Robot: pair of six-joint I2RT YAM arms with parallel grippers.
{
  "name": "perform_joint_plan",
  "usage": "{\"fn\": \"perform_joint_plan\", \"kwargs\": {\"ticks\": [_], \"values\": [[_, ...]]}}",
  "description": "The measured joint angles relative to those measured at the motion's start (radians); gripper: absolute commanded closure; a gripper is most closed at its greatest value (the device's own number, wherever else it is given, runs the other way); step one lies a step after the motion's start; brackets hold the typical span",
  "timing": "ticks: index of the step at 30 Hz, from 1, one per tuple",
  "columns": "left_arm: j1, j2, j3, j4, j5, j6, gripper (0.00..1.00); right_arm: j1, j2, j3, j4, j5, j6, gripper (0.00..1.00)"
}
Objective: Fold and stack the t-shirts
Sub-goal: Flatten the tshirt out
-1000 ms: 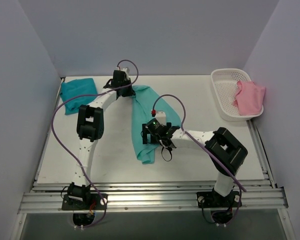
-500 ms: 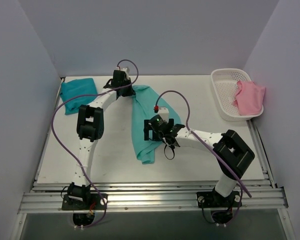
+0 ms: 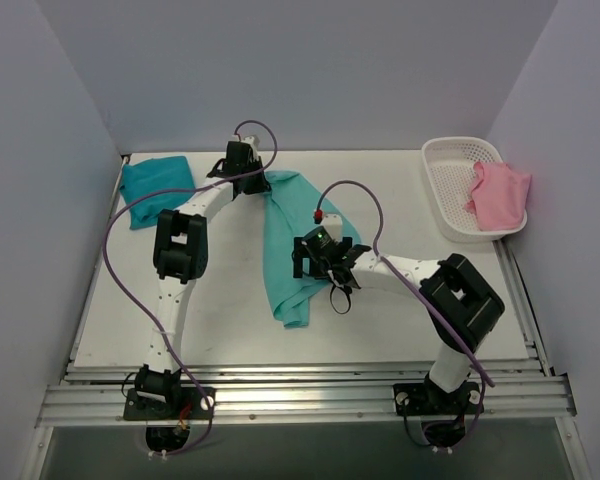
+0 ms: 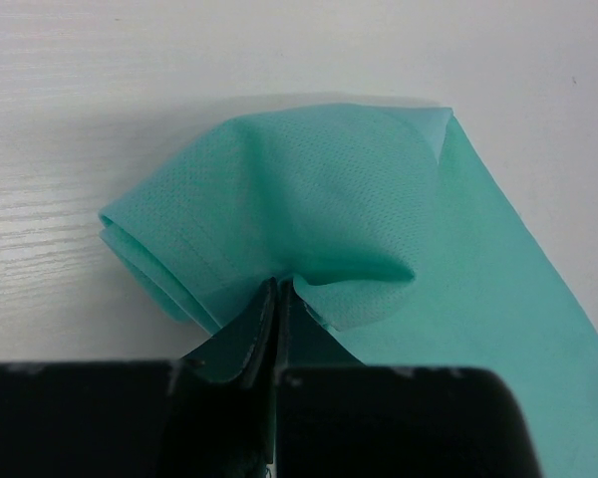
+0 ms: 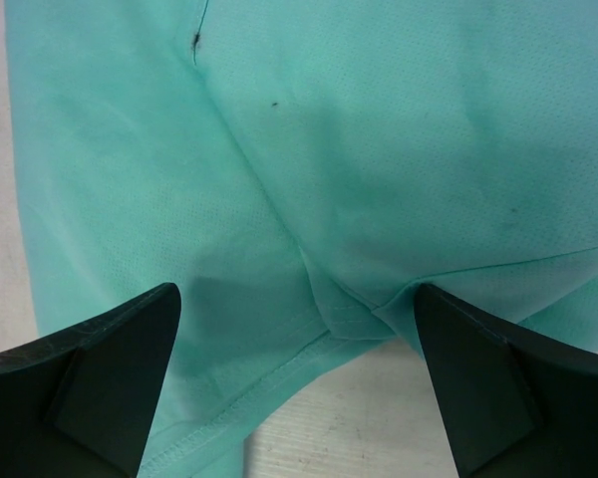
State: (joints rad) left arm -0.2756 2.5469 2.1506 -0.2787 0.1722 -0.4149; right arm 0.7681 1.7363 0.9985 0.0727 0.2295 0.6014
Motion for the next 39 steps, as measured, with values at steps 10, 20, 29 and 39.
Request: {"fn": "perform_joint_plan", "kwargs": {"ticks": [10, 20, 29, 39], "values": [[0.000, 0.000, 0.000, 0.000, 0.001, 0.000, 0.98, 0.082, -0.016, 0.019, -0.036, 0.027, 0.001, 0.00], [0.000, 0.000, 0.000, 0.002, 0.007, 0.000, 0.98, 0.052, 0.000, 0.026, -0.029, 0.026, 0.001, 0.00], [0.000, 0.000, -0.013, 0.015, 0.020, -0.002, 0.98, -0.050, 0.059, 0.026, 0.002, -0.005, 0.000, 0.00], [0.000, 0.000, -0.019, 0.038, 0.032, -0.018, 0.98, 0.005, 0.073, 0.039, -0.005, 0.027, 0.006, 0.00]]}}
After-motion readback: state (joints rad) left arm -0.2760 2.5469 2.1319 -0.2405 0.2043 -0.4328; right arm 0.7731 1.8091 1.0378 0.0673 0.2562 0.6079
